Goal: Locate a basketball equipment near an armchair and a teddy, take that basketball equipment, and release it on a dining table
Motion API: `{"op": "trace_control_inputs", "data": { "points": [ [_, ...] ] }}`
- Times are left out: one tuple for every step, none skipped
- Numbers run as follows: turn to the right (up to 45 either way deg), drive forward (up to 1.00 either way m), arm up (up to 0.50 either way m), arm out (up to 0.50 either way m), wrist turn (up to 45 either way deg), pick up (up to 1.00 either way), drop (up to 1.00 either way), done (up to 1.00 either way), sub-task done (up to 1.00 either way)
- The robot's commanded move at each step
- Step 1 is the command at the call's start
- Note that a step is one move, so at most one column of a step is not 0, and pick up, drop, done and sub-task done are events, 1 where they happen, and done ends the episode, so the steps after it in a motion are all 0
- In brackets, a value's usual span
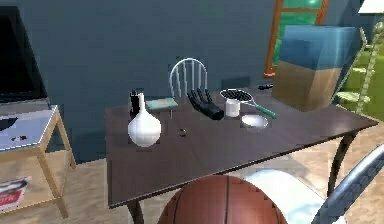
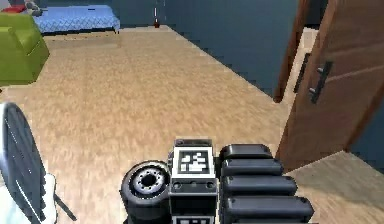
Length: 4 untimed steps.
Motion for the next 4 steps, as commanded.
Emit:
{"op": "trace_control_inputs", "data": {
  "points": [
    [12.0, 0.0, 0.0, 0.0, 0.0, 0.0, 0.0, 0.0, 0.0],
    [3.0, 0.0, 0.0, 0.0, 0.0, 0.0, 0.0, 0.0, 0.0],
    [0.0, 0.25, 0.0, 0.0, 0.0, 0.0, 0.0, 0.0, 0.0],
    [-45.0, 0.0, 0.0, 0.0, 0.0, 0.0, 0.0, 0.0, 0.0]
  ]
}}
